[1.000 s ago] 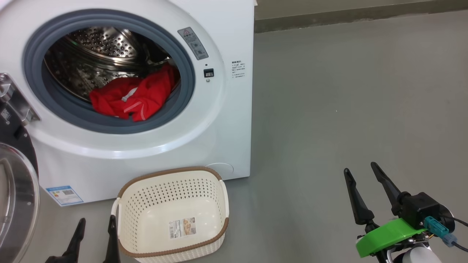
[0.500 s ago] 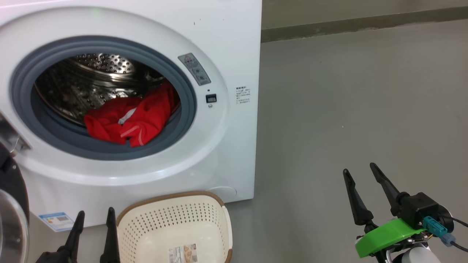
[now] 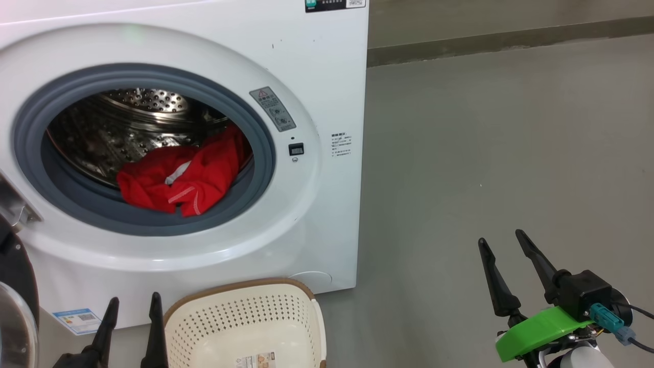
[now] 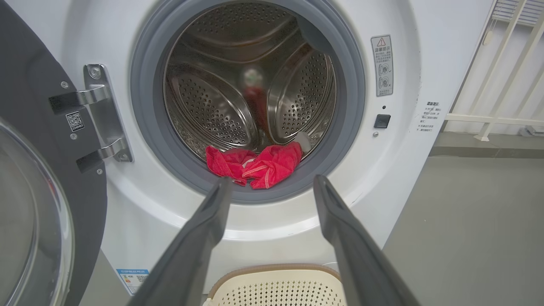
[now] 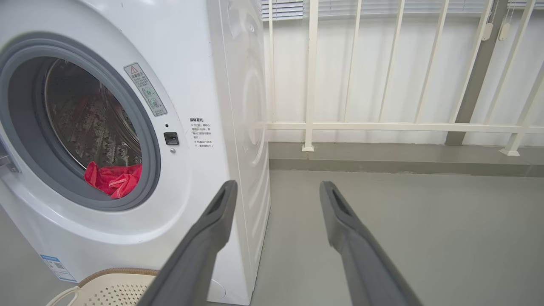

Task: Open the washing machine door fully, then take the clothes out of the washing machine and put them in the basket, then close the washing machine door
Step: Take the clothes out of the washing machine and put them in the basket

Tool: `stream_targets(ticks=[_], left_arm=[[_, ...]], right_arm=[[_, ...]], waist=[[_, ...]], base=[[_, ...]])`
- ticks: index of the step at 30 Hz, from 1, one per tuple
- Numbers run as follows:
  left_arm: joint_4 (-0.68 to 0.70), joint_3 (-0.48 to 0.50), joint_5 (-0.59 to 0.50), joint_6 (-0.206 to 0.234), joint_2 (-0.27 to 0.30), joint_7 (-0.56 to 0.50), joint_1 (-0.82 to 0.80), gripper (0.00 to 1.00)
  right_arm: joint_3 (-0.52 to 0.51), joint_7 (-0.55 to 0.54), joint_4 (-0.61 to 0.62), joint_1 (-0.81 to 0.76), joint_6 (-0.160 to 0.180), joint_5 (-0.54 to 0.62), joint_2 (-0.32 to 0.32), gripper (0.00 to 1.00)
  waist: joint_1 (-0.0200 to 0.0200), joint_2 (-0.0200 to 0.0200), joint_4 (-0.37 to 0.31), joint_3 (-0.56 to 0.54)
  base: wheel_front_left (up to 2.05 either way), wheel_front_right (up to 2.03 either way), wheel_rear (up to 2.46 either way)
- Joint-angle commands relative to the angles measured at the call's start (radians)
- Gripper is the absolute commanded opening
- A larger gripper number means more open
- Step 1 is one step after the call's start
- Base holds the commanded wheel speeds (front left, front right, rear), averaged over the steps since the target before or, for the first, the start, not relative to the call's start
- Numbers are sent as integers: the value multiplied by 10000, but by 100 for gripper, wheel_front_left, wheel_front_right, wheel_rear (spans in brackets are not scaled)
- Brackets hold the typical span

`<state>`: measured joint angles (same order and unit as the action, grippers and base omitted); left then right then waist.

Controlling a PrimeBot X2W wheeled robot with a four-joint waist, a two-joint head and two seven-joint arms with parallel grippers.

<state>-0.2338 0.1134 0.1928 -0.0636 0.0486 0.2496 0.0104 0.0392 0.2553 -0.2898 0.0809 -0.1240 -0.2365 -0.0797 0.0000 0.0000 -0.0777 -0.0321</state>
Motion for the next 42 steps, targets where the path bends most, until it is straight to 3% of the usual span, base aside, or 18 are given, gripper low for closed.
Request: stream_targets(ticks=[1, 28, 37, 42], left_arm=[[180, 331, -65, -79, 91, 122, -389, 100], [46, 247, -98, -151, 35, 122, -830, 100], [152, 47, -172, -263, 31, 122, -1988, 100], [-139, -78, -526, -34, 46, 122, -2882, 100]], right_arm=[[206, 65, 215, 268, -67, -1, -60, 100], [151, 65, 380, 246, -67, -46, -148, 100], [182, 65, 505, 506, -67, 6, -193, 100], [248, 65, 598, 869, -67, -12, -176, 100]], waist=[[0, 0, -3, -23], [0, 0, 183, 246], [0, 0, 408, 1112], [0, 0, 426, 1732]], base=[[0, 0, 0], [0, 0, 0], [0, 0, 0], [0, 0, 0]])
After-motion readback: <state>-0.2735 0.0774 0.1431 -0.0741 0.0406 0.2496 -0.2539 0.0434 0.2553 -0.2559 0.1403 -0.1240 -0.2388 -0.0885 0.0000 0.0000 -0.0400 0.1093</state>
